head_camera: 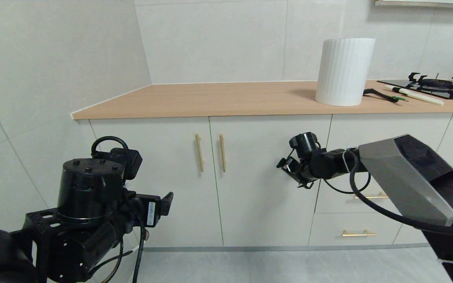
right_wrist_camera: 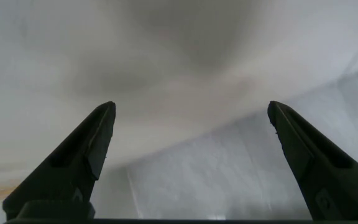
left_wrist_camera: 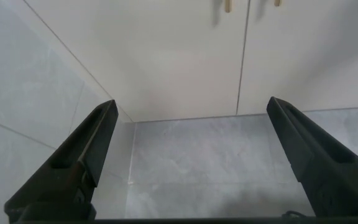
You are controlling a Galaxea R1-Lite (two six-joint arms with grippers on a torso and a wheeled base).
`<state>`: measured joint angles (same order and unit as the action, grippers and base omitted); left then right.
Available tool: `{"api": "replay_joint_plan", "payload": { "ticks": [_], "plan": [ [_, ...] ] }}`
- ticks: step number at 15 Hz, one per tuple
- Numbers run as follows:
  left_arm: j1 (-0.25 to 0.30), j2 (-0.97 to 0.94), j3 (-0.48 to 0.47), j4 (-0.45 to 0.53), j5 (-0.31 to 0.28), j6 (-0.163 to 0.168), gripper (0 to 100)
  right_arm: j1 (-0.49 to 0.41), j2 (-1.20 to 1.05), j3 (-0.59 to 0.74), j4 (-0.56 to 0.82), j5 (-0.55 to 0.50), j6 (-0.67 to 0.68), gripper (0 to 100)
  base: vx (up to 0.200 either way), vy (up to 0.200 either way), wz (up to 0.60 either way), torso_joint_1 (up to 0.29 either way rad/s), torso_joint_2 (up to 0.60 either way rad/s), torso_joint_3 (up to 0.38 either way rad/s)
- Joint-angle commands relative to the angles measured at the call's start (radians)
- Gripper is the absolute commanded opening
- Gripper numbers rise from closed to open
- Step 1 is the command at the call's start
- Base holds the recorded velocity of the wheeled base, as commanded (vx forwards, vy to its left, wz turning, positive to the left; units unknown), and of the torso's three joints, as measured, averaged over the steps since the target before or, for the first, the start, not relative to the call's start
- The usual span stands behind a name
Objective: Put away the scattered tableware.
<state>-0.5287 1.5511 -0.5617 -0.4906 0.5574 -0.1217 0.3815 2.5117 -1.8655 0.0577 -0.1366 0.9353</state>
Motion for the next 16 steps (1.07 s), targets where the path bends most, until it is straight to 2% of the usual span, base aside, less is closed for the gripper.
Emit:
{"api": "replay_joint_plan", "payload": {
  "ticks": [1,2,4,5,6,7,8,9,11,13,14,16],
  "plan": [
    [0.003,-0.057,-0.006,-0.026,0.001,0.002,100,0.000,-0.320,0.226,0.005,0.061,-0.033,100,0.000,0.000,0.00,0.000,0.00,0.000],
    [0.009,-0.091,-0.009,-0.039,-0.001,0.002,100,-0.001,-0.407,0.279,0.004,0.061,-0.056,100,0.000,0.000,0.00,0.000,0.00,0.000],
    [0.035,-0.184,-0.024,-0.040,0.001,0.002,100,0.008,-0.722,0.506,0.001,0.072,-0.170,100,0.000,0.000,0.00,0.000,0.00,0.000],
    [0.038,-0.193,-0.023,-0.039,0.001,0.001,100,0.011,-0.771,0.540,-0.002,0.081,-0.191,100,0.000,0.000,0.00,0.000,0.00,0.000],
    [0.047,-0.253,-0.014,-0.036,0.004,-0.001,100,0.020,-0.959,0.651,-0.009,0.097,-0.276,100,0.000,0.000,0.00,0.000,0.00,0.000],
    [0.069,-0.287,0.009,-0.034,0.035,-0.004,100,0.027,-1.120,0.752,-0.007,0.089,-0.351,100,0.000,0.000,0.00,0.000,0.00,0.000],
    [0.075,-0.301,0.026,-0.036,0.047,-0.006,100,0.027,-1.171,0.787,-0.007,0.088,-0.378,100,0.000,0.000,0.00,0.000,0.00,0.000],
    [0.110,-0.368,0.078,-0.034,0.064,-0.004,100,0.016,-1.373,0.916,-0.004,0.058,-0.471,100,0.000,0.000,0.00,0.000,0.00,0.000],
    [0.170,-0.496,0.129,-0.031,0.055,0.007,100,-0.065,-1.584,1.060,-0.004,-0.009,-0.578,100,0.000,0.000,0.00,0.000,0.00,0.000],
    [0.181,-0.646,0.169,0.023,0.052,0.036,100,-0.207,-1.789,1.172,-0.004,-0.006,-0.736,100,0.000,0.000,0.00,0.000,0.00,0.000],
    [0.179,-0.729,0.184,0.069,0.050,0.048,100,-0.236,-1.880,1.203,-0.004,-0.003,-0.776,100,0.000,0.000,0.00,0.000,0.00,0.000],
    [0.182,-0.950,0.189,0.248,0.050,0.082,100,-0.239,-2.099,1.252,0.050,-0.012,-0.846,100,0.000,0.000,0.00,0.000,0.00,0.000]
  ]
}}
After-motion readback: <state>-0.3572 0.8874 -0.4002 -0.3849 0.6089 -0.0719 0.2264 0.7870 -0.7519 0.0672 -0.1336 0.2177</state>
